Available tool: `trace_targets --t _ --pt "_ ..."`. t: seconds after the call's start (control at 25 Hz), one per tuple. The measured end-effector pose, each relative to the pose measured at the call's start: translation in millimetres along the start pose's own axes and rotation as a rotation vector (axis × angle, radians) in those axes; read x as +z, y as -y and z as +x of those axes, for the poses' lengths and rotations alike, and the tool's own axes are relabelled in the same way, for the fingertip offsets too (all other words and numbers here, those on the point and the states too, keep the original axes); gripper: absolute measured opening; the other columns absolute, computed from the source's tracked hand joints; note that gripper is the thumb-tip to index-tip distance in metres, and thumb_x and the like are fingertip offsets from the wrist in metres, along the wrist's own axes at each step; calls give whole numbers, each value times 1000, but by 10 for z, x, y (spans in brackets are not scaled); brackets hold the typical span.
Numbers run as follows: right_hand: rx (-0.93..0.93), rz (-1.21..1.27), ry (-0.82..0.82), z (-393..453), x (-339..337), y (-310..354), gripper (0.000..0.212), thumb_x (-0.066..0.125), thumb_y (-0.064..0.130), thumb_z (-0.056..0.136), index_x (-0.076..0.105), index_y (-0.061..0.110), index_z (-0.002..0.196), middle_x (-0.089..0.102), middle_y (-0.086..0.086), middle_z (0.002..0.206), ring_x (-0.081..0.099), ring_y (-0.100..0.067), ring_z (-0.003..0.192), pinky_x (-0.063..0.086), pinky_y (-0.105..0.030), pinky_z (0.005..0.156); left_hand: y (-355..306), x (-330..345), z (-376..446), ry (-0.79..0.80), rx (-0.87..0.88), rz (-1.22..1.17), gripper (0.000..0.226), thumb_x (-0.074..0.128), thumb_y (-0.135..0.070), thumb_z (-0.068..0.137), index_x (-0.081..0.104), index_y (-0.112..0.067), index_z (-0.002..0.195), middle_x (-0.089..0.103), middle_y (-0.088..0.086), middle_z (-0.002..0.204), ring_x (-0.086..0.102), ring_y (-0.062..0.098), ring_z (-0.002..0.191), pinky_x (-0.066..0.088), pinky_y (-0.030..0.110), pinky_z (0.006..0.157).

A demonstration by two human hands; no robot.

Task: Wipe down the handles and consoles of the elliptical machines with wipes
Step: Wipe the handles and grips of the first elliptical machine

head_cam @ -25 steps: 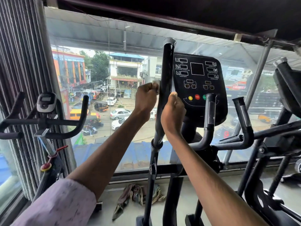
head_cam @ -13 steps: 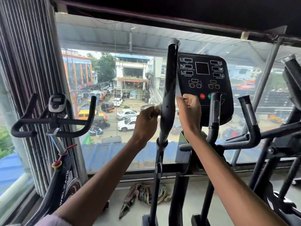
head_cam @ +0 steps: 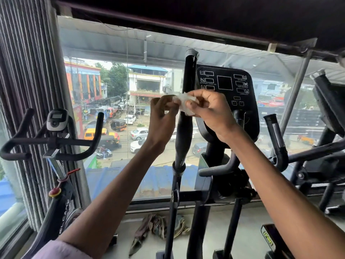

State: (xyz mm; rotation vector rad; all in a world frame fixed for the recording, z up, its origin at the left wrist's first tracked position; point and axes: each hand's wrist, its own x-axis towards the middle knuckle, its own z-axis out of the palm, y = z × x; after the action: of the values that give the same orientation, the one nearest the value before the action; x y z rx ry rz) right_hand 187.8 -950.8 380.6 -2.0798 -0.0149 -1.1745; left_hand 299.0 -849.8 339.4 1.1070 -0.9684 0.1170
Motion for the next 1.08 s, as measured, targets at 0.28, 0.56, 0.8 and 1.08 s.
trace_targets --t 0.28,0.56,0.8,1.08 --pt "-533 -713 -260 370 -43 -84 39 53 -11 90 65 5 123 71 -12 119 70 -21 103 58 -32 89 442 51 -430 287 -518 -214 72 15 -53 104 67 -5 99 72 13 95 68 12 89 44 27 87" --pt "-658 -1010 -37 30 -22 -469 43 47 -11 92 63 0 131 59 -15 140 54 -28 133 57 -46 95 735 104 -519 421 -399 -263 90 -4 -57 101 62 1 81 62 16 74 58 21 75 39 36 84" --pt "-750 -1137 76 -43 -75 -344 38 42 -5 97 64 -3 128 63 -17 134 58 -31 129 60 -45 90 746 118 -510 431 -376 -264 91 -4 -60 100 60 2 83 60 17 74 55 22 74 39 33 80" --pt "-733 -1171 129 -323 25 -260 31 66 -10 86 70 -3 116 67 -17 129 60 -31 126 57 -40 94 825 116 -508 403 -380 -234 93 1 -67 96 62 3 91 63 16 76 57 23 76 39 37 80"
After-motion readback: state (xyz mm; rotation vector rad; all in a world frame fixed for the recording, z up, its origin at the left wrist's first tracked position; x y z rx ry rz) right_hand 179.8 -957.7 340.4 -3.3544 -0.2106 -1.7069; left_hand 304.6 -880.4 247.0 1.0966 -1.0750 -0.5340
